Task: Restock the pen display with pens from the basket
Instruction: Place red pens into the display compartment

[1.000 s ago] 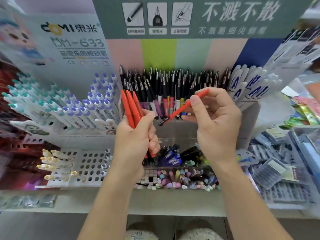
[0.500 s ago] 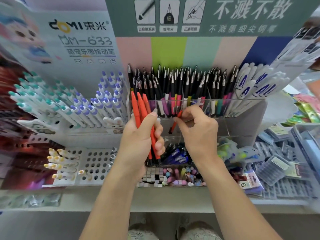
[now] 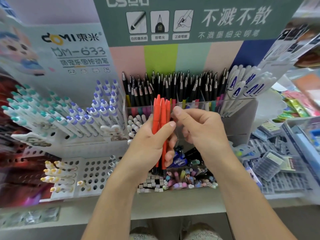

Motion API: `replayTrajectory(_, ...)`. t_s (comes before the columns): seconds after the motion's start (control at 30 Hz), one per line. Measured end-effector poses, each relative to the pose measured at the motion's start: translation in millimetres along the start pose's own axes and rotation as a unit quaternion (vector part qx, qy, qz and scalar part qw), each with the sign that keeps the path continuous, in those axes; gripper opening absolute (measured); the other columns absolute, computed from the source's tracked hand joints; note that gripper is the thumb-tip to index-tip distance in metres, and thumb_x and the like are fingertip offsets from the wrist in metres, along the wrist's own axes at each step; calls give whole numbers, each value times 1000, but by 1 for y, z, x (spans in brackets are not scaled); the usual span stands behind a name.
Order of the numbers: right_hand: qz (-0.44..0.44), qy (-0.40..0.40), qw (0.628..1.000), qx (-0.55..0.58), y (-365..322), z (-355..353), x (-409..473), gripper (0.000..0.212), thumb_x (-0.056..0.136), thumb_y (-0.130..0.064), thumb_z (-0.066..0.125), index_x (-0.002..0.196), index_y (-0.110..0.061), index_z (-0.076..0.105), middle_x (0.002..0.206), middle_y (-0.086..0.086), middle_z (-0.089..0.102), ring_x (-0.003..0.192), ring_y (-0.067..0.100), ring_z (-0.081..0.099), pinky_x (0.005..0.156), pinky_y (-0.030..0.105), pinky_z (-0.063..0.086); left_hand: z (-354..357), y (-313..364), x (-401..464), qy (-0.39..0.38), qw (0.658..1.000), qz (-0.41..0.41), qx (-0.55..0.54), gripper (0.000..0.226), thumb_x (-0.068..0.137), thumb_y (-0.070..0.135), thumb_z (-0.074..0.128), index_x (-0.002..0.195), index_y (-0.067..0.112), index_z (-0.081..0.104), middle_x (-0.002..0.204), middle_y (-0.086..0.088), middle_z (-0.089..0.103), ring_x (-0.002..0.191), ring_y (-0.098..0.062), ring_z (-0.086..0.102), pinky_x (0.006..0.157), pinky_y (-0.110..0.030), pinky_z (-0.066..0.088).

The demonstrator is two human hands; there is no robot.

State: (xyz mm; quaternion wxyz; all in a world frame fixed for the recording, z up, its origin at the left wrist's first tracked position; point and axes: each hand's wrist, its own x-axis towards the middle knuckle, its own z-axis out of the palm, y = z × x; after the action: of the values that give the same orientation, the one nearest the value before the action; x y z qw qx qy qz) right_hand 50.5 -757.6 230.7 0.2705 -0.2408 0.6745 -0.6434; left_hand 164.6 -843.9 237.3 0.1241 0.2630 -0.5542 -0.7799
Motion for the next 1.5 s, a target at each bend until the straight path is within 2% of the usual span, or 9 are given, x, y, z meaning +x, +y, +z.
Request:
replayTrajectory(0.17, 55, -70, 992, 91, -3, -2, -1, 20, 92, -20, 70, 95, -2, 76, 60, 7, 60, 51, 23, 56, 50, 25, 45, 0, -3, 0, -27, 1000, 3, 10, 18, 103, 27, 51, 107, 10, 55, 65, -4, 52, 44, -16, 43, 41, -26, 37)
replayTrajectory(0.27, 54, -56, 994, 81, -4, -2, -2, 17, 88, -16, 75, 95, -1, 76, 58, 2, 62, 47, 17, 55, 47, 24, 46, -1, -4, 2, -24, 999, 4, 23, 19, 103, 28, 49, 104, 10, 56, 66, -6, 54, 44, -15, 44, 42, -26, 38)
replayTrajectory(0.4, 84, -43, 992, 83, -2, -1, 0, 16, 88, -16, 75, 91, 0, 76, 61, 11, 59, 48, 27, 52, 58, 40, 46, -2, -4, 2, -25, 995, 27, 88, 17, 105, 30, 46, 116, 20, 56, 71, -6, 61, 47, -18, 53, 44, -29, 44)
replayTrajectory(0.47, 83, -23, 994, 73, -1, 2, -1, 15, 90, -14, 73, 87, 0, 74, 60, 13, 57, 46, 26, 51, 52, 35, 44, 1, -4, -1, -19, 996, 28, 87, 19, 105, 30, 45, 120, 20, 53, 72, -7, 62, 49, -21, 56, 44, -30, 47)
replayTrajectory(0.73, -64, 106, 984, 128, -10, 4, 0, 14, 100, -9, 59, 87, -10, 65, 67, 1, 62, 55, 14, 58, 49, 25, 51, 4, 3, -5, 165, 982, 49, -72, 13, 106, 24, 47, 107, 11, 49, 82, -16, 76, 68, -31, 74, 61, -39, 63)
replayTrajectory(0.87, -129, 159, 973, 105, -8, -4, 7, 15, 103, -9, 55, 90, -10, 61, 71, -1, 64, 62, 14, 65, 54, 26, 57, -11, 5, -9, 220, 971, 81, -49, 14, 104, 27, 52, 98, 13, 52, 65, -2, 67, 57, -19, 68, 52, -29, 57)
replayTrajectory(1.1, -90, 168, 971, 147, 6, 3, 12, 11, 103, -11, 56, 94, -8, 62, 74, 1, 66, 66, 18, 69, 54, 26, 58, -19, 0, -10, 248, 964, 85, -45, 23, 102, 28, 55, 85, 16, 47, 54, 4, 45, 46, -15, 53, 46, -29, 48)
replayTrajectory(1.33, -178, 72, 968, -162, 25, 11, 12, 8, 94, -17, 70, 101, -18, 74, 88, -9, 73, 83, 9, 70, 73, 30, 60, -20, 6, -11, 209, 971, 61, -100, 28, 98, 36, 58, 82, 18, 43, 55, 5, 38, 42, -9, 31, 39, -21, 29)
replayTrajectory(1.5, -167, 41, 959, -223, 50, 32, 13, 12, 88, -16, 78, 99, -16, 80, 84, -7, 73, 78, 5, 66, 76, 28, 56, -17, 6, -7, 202, 970, 47, -125, 31, 100, 43, 52, 83, 18, 45, 55, 2, 40, 41, -10, 30, 38, -22, 26)
